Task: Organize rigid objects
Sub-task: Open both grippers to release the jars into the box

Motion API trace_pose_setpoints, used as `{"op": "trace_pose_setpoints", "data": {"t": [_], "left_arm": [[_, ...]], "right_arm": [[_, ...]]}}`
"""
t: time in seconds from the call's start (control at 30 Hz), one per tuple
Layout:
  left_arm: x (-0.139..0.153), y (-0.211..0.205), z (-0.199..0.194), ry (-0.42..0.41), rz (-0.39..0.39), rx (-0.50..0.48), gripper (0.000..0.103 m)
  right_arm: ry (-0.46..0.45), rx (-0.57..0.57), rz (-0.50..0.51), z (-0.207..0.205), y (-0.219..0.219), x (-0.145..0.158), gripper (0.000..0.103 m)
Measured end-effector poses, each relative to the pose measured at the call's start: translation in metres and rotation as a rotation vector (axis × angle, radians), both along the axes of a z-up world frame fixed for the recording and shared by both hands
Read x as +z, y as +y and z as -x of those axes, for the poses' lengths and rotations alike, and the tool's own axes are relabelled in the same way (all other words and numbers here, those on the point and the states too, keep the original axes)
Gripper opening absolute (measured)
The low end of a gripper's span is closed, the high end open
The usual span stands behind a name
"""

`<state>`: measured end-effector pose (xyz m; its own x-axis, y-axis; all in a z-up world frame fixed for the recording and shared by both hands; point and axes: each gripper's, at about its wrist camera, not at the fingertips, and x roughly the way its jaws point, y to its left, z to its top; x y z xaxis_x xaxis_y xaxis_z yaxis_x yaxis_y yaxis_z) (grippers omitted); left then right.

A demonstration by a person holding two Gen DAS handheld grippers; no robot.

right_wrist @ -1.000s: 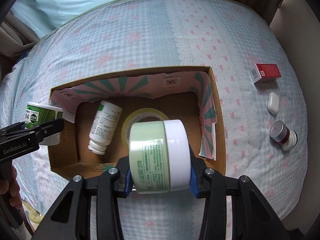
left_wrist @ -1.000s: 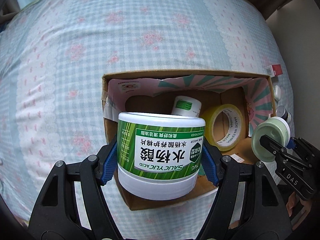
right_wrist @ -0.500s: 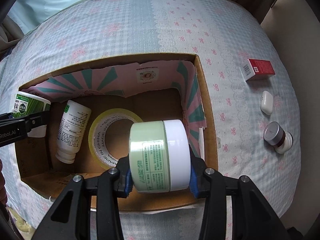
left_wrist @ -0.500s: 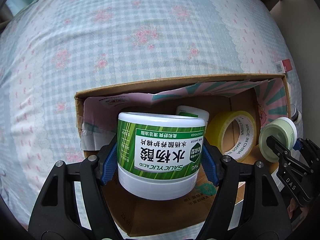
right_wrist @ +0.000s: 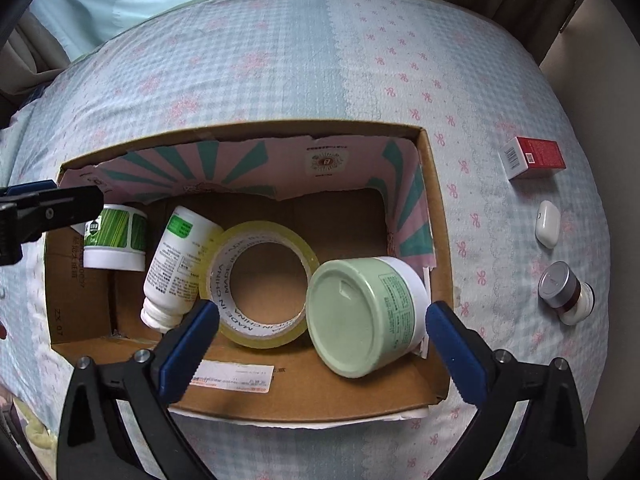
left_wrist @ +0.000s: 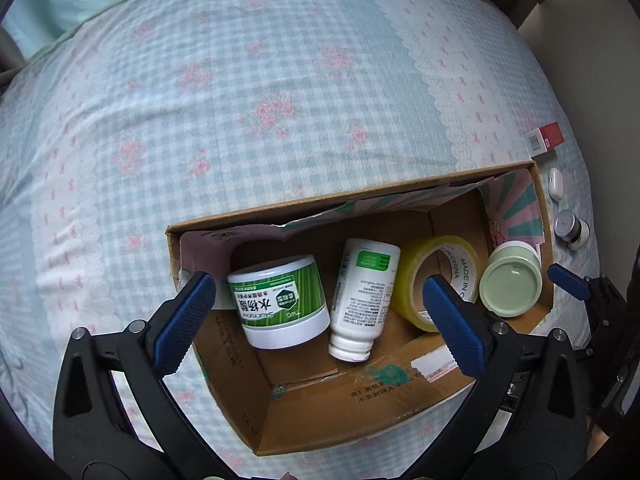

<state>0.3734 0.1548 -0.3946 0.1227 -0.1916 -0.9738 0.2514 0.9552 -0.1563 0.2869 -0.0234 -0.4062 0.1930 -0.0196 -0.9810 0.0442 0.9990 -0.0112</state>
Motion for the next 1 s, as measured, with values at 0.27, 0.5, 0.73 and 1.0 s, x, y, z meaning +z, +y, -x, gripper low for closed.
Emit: {"op": "trace_pose_setpoints", "data": {"t": [0.27, 0.5, 0.73, 1.0], "left_arm": [[0.008, 0.001, 0.007, 0.004, 0.000, 0.006, 0.103], [0.032, 0.010, 0.018, -0.016, -0.007, 0.022, 0.103], [0.087, 0.024, 0.041, -0.069, -0.014, 0.044, 0.103], [0.156, 0.012, 0.080, -0.155, -0.047, -0.016, 0.103]], "right_arm": [[0.003, -0.016, -0.022, 0.003, 0.001, 0.001, 0.103], [-0.013, 0.007, -0.024, 0.010, 0.004, 0.030, 0.103], [-0.055, 0.038, -0.037, 0.025, 0.015, 0.080, 0.103], [-0.081, 0.034, -0.005, 0.055, 0.011, 0.145, 0.103]]}}
